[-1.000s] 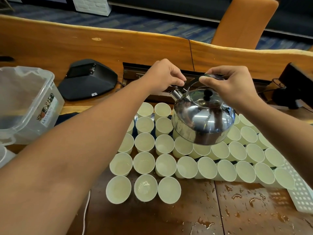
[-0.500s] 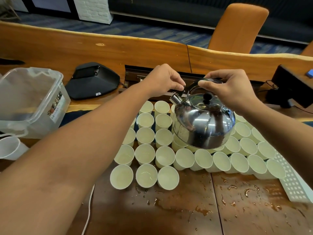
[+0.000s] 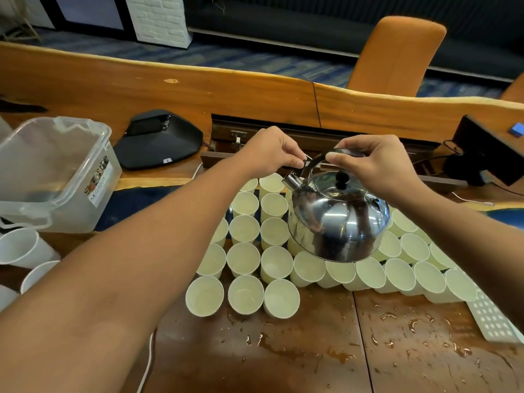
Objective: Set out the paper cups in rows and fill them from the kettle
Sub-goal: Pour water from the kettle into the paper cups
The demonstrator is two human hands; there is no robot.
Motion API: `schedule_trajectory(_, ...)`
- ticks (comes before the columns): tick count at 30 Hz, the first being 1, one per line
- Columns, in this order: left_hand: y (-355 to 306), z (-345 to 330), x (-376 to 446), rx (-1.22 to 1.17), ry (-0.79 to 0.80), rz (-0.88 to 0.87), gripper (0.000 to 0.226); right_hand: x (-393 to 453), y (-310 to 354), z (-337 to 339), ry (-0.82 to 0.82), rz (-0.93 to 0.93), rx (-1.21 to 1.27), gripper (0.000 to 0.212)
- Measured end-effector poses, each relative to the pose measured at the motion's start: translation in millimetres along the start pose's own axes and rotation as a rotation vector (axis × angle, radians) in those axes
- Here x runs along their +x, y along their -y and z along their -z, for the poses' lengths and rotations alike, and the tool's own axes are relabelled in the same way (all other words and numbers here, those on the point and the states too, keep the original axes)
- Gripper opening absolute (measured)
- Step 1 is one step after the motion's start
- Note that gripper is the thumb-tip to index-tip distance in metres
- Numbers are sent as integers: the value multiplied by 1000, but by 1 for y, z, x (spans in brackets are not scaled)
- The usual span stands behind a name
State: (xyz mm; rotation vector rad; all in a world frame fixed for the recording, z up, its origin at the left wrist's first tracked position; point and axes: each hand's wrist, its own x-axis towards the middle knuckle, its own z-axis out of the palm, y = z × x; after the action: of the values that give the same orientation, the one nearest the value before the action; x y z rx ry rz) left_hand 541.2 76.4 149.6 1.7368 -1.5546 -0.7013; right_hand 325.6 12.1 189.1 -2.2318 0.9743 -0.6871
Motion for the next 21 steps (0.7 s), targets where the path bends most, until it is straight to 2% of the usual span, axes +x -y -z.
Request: schedule_trajectory(21, 13, -13, 5, -26, 29, 106, 14, 10, -11, -11, 67, -43, -100, 28)
